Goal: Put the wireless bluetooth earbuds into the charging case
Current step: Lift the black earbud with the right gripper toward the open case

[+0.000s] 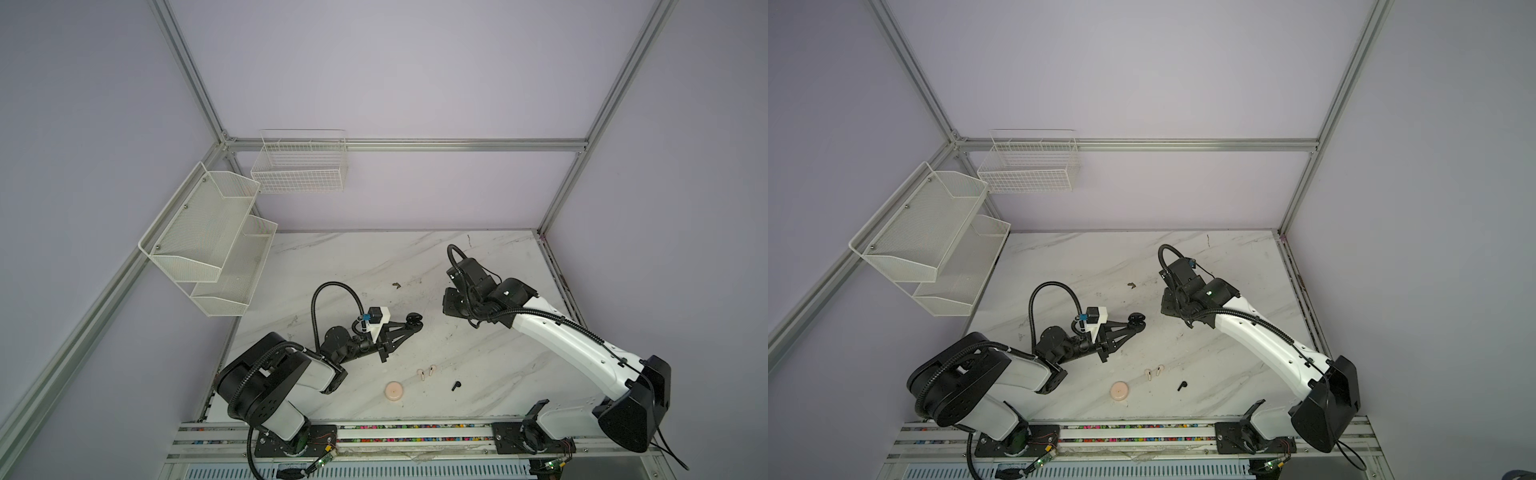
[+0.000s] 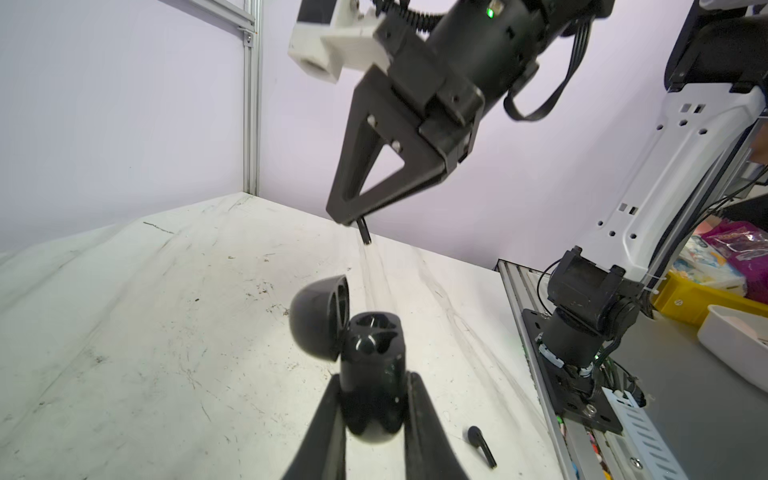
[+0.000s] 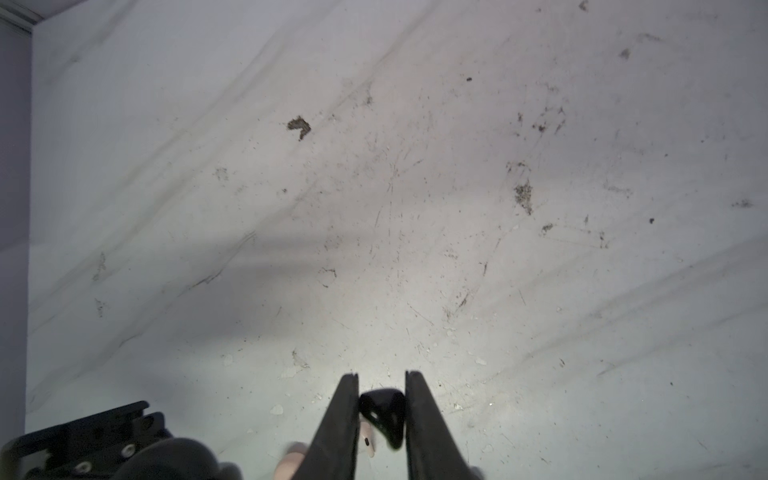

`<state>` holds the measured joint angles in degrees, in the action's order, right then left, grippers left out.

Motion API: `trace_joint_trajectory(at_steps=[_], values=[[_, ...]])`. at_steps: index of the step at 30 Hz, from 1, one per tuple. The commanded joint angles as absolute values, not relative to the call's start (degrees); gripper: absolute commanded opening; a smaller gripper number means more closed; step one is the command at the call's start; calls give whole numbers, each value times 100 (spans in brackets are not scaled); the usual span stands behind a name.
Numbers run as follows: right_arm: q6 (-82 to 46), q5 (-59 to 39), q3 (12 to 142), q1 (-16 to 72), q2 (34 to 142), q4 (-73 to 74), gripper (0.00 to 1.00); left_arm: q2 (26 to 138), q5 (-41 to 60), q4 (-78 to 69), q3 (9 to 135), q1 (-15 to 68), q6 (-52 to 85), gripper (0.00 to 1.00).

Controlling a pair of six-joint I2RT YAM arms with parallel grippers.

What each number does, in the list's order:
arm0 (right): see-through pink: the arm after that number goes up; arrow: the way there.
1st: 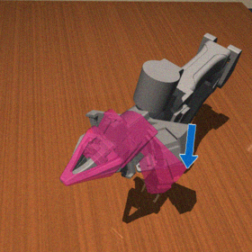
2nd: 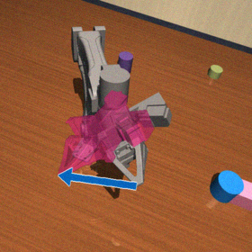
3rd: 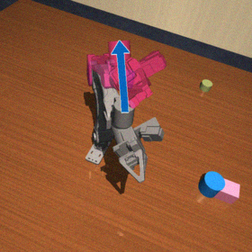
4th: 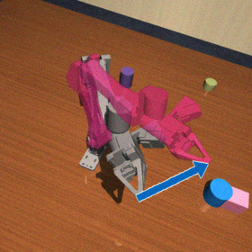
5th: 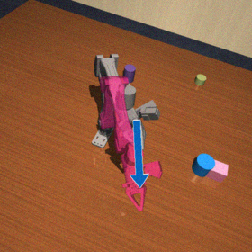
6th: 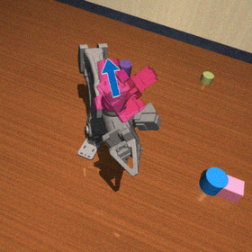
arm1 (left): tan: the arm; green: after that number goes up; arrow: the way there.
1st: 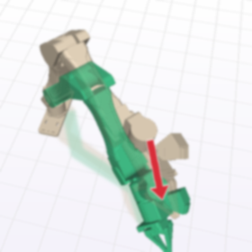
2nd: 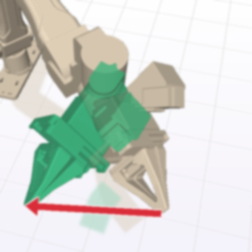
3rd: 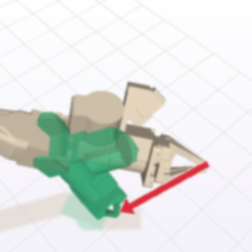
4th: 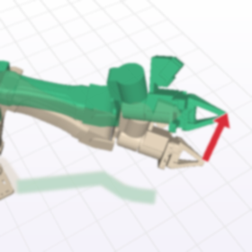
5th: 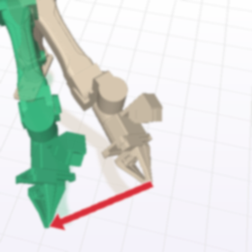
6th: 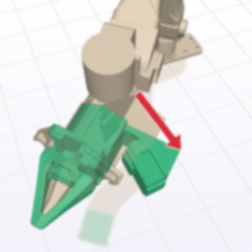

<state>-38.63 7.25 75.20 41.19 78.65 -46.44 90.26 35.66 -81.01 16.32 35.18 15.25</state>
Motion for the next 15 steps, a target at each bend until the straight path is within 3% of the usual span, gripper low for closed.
trace_joint_trajectory(at_steps=[1, 15], values=[[-3596, 917, 8097, 4104, 7840, -5017, 22, 9143, 3592, -8609, 2270, 3516, 1038, 0], [-3361, 488, 8740, 4107, 7808, -4683, 19, 9700, 3813, -8609, 3464, 3516, 1054, 0]])
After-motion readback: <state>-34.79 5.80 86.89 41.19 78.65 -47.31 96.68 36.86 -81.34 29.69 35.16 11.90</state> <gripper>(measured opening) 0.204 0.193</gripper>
